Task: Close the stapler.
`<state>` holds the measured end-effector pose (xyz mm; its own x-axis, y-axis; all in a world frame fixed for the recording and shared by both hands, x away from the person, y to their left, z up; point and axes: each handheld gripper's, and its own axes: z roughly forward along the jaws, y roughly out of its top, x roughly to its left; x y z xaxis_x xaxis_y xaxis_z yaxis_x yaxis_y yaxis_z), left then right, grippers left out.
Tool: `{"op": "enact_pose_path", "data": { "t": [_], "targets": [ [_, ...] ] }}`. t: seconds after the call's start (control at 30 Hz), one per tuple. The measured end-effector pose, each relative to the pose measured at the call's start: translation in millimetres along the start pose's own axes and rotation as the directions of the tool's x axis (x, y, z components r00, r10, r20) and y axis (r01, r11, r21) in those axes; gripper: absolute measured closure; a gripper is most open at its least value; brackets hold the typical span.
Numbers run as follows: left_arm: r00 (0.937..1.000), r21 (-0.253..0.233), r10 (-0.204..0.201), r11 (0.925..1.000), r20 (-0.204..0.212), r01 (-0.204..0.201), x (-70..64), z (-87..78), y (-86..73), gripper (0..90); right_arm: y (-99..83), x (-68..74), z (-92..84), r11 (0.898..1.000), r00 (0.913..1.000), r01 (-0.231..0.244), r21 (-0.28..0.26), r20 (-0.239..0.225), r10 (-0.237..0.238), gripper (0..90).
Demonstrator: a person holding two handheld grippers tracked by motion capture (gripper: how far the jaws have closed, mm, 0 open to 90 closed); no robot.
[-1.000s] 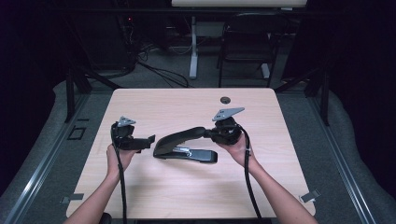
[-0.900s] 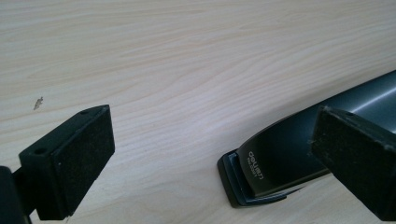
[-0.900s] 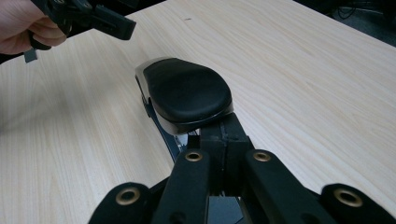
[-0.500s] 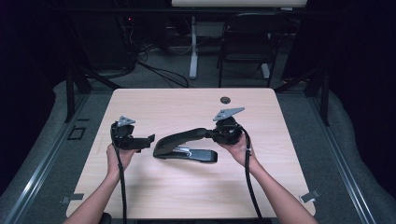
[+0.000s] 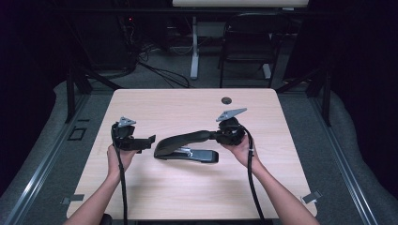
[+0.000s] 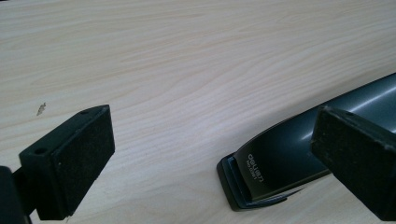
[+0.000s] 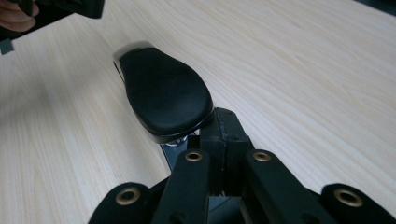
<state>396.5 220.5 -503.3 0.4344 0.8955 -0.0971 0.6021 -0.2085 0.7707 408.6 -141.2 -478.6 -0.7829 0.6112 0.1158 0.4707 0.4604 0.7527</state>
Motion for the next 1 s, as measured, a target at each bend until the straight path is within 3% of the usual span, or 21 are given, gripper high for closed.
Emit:
{"op": "enact_pose_path", "data": {
  "t": [0.37,0.63,0.83,0.93,1.0],
  "targets": [
    [1.0,0.002,0.003,1.0,-0.002,-0.003,-0.1,0.1,-0.1,0.1,-13.1,-9.0,4.0,0.997,0.9986,-0.046,0.057,0.03,0.044,90.0],
    [1.0,0.005,0.009,0.9999,0.001,-0.009,-1.2,1.3,-0.2,0.1,-23.6,-16.4,13.7,0.988,0.9965,-0.08,0.132,0.033,0.076,90.0],
    [1.0,0.01,0.007,0.9999,0.002,-0.007,-0.7,1.3,-0.4,0.1,-26.5,-18.0,19.0,0.984,0.9971,-0.074,0.161,0.033,0.069,90.0],
    [1.0,0.005,0.003,1.0,-0.001,-0.003,0.6,0.7,-0.5,0.1,-25.7,-17.8,18.1,0.982,0.9954,-0.063,0.176,0.082,0.049,90.0],
    [1.0,0.003,0.001,1.0,-0.001,-0.001,0.6,0.5,-0.3,0.1,-23.6,-19.0,12.8,0.986,0.9919,-0.069,0.153,0.116,0.052,90.0]
  ]
}}
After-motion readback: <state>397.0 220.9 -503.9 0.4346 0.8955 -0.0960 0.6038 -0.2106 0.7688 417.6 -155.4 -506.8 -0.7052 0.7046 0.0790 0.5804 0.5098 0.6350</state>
